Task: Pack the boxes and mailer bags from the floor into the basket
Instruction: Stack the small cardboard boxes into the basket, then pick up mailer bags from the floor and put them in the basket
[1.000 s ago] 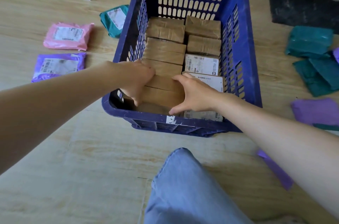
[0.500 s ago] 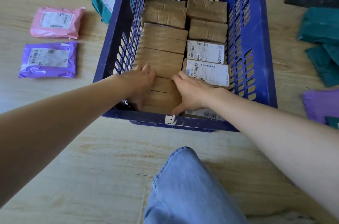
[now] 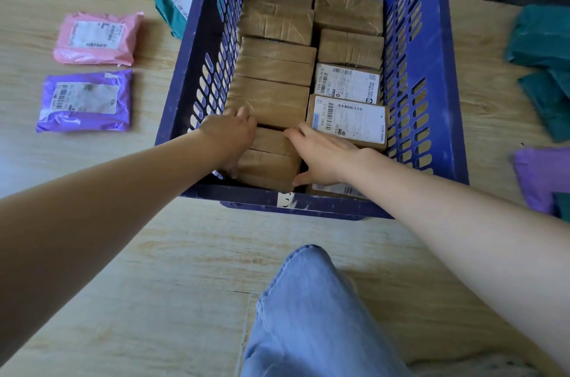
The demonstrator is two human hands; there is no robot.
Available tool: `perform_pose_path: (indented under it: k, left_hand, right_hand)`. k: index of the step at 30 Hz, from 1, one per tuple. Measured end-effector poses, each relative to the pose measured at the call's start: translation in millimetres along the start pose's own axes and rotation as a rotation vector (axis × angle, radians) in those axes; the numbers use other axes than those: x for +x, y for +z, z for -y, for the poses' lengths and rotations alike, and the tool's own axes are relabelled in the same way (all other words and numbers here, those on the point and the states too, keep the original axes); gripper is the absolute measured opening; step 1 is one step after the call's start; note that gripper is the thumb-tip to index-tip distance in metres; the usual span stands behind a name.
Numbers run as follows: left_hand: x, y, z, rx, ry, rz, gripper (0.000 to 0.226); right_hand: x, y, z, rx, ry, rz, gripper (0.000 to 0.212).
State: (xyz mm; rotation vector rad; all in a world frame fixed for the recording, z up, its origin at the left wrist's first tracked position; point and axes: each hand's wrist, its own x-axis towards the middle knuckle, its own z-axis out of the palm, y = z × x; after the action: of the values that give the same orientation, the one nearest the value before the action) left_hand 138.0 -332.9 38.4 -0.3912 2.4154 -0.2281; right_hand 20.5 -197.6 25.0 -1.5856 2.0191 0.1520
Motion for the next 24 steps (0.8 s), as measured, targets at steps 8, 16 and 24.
perform_pose_path:
  k: [8,16,24]
  left_hand:
    - [-24,-36,-3,-0.15,0.028,-0.126,0.069]
    - [-56,-117,-55,-0.35,0.084,-0.301,0.065]
    - [-69,-168,-145,-0.668,0.222,-0.36,0.055]
  right_hand:
    - [-39,-34,-13,0.165,0.129,-0.089,0.068]
    - [-126,-67,-38,0.302,0.243,-0.452,0.056]
    - [-226,-56,-90,0.364,0.445,-0.697,0.051]
